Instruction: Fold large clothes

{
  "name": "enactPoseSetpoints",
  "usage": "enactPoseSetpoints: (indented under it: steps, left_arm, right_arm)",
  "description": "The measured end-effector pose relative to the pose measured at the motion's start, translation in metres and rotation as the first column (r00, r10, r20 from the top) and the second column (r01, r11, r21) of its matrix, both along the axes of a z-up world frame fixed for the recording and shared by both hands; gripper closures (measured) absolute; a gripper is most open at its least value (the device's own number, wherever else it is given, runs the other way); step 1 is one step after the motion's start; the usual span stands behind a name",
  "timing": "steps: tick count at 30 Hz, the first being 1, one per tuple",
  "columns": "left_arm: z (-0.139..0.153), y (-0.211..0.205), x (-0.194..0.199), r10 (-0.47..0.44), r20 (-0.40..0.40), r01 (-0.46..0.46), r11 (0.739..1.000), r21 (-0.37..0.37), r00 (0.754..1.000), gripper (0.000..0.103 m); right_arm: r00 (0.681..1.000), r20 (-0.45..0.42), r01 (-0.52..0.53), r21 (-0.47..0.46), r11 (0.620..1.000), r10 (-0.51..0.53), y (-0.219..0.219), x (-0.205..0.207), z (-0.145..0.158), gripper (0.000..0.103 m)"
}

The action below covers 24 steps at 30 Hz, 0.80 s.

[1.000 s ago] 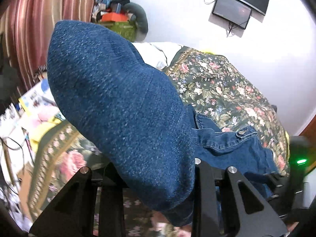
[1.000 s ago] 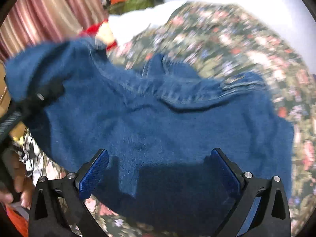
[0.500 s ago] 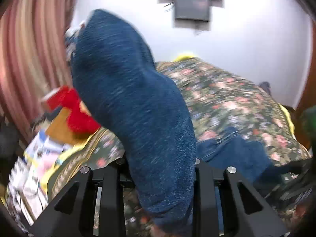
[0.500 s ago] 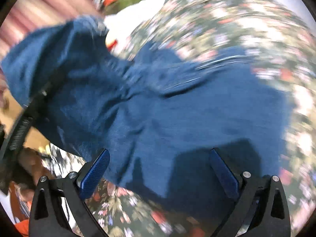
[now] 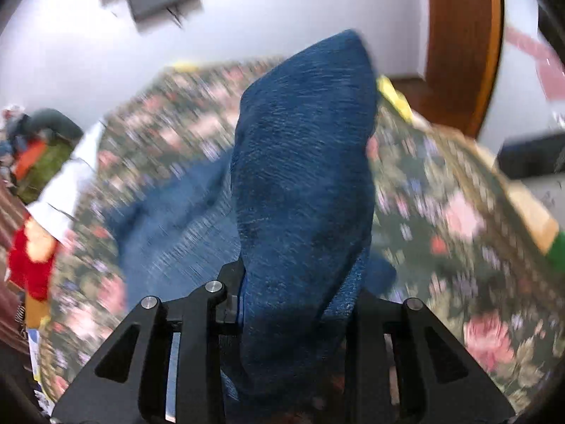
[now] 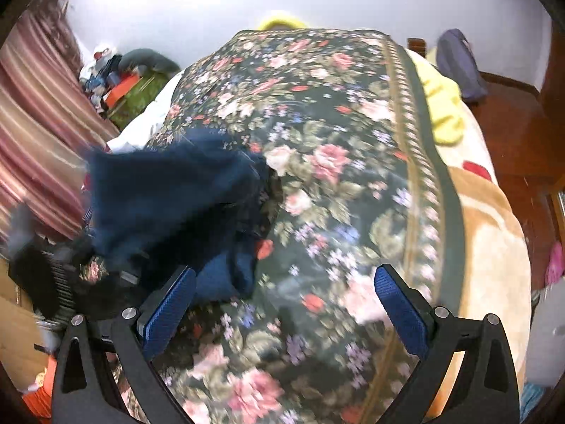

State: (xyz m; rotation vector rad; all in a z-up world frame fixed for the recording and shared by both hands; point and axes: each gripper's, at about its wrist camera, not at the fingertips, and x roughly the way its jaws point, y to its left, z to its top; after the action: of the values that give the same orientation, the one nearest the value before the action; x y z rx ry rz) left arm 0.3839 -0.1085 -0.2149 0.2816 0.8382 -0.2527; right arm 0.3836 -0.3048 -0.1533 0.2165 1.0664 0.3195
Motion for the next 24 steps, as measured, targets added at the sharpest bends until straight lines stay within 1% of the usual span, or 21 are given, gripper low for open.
enactPoseSetpoints:
  steps: [1,3,4,6,8,10,11,14,16,17,19,20,22,24]
  left_arm:
    - [-0.003,-0.001,-0.004,-0.006,0.005,0.006,1.000,0.012,1.000,0.072]
    - [-0.001,-0.002,-0.010,-0.009,0.003,0.009,1.000,0.020,1.000,0.065]
    - [0.003,0.001,-0.011,-0.015,-0.023,0.015,1.000,-0.005,1.000,0.063]
    - [0.009,0.010,-0.015,-0.033,-0.069,0.029,0.997,-0.067,0.997,0.048]
    - [0.015,0.016,-0.021,-0.053,-0.101,0.040,0.991,-0.124,0.993,0.041]
    - [0.023,0.029,-0.032,-0.054,-0.124,0.030,0.982,-0.188,0.991,0.041]
    - [0.029,0.035,-0.036,-0.046,-0.129,0.018,0.978,-0.206,0.991,0.041]
    - [0.042,0.067,-0.042,0.021,-0.138,-0.055,0.967,-0.248,0.990,0.038]
    - [0.051,0.091,-0.042,0.086,-0.131,-0.117,0.960,-0.253,0.988,0.034]
    - [0.054,0.103,-0.041,0.114,-0.120,-0.141,0.959,-0.245,0.986,0.031]
    - [0.057,0.120,-0.040,0.169,-0.103,-0.188,0.959,-0.210,0.980,0.030]
    - [0.055,0.130,-0.037,0.193,-0.108,-0.212,0.957,-0.197,0.975,0.030]
    - [0.044,0.144,-0.030,0.217,-0.131,-0.240,0.951,-0.195,0.967,0.030]
    - [0.025,0.152,-0.024,0.228,-0.188,-0.264,0.945,-0.192,0.955,0.030]
  right_arm:
    - [1.000,0.002,0.005,0.006,1.000,-0.005,-0.004,-0.005,0.000,0.002]
    - [1.000,0.002,0.011,0.014,1.000,-0.011,-0.010,-0.011,0.002,0.002]
    - [1.000,0.003,0.009,0.015,1.000,-0.009,-0.011,-0.015,0.002,0.002]
    - [1.000,0.006,0.003,0.011,1.000,-0.003,-0.011,-0.019,0.003,0.002]
    - [1.000,0.016,-0.008,0.008,1.000,0.008,-0.007,-0.020,0.008,0.002]
    - [0.999,0.040,-0.024,0.013,1.000,0.023,-0.002,-0.022,0.018,0.002]
    - [0.998,0.059,-0.038,0.020,0.999,0.037,0.004,-0.022,0.026,0.002]
    - [0.992,0.100,-0.086,0.035,0.996,0.082,0.023,-0.019,0.043,0.002]
    - [0.985,0.129,-0.125,0.043,0.991,0.118,0.043,-0.013,0.055,0.002]
    - [0.982,0.136,-0.141,0.047,0.989,0.133,0.052,-0.011,0.058,0.002]
    - [0.975,0.143,-0.179,0.056,0.982,0.170,0.073,-0.001,0.061,0.002]
    - [0.971,0.141,-0.200,0.054,0.978,0.191,0.085,0.005,0.059,0.002]
    - [0.971,0.120,-0.215,0.042,0.976,0.209,0.101,0.017,0.050,0.002]
    - [0.975,0.065,-0.213,0.018,0.977,0.212,0.113,0.031,0.031,0.002]
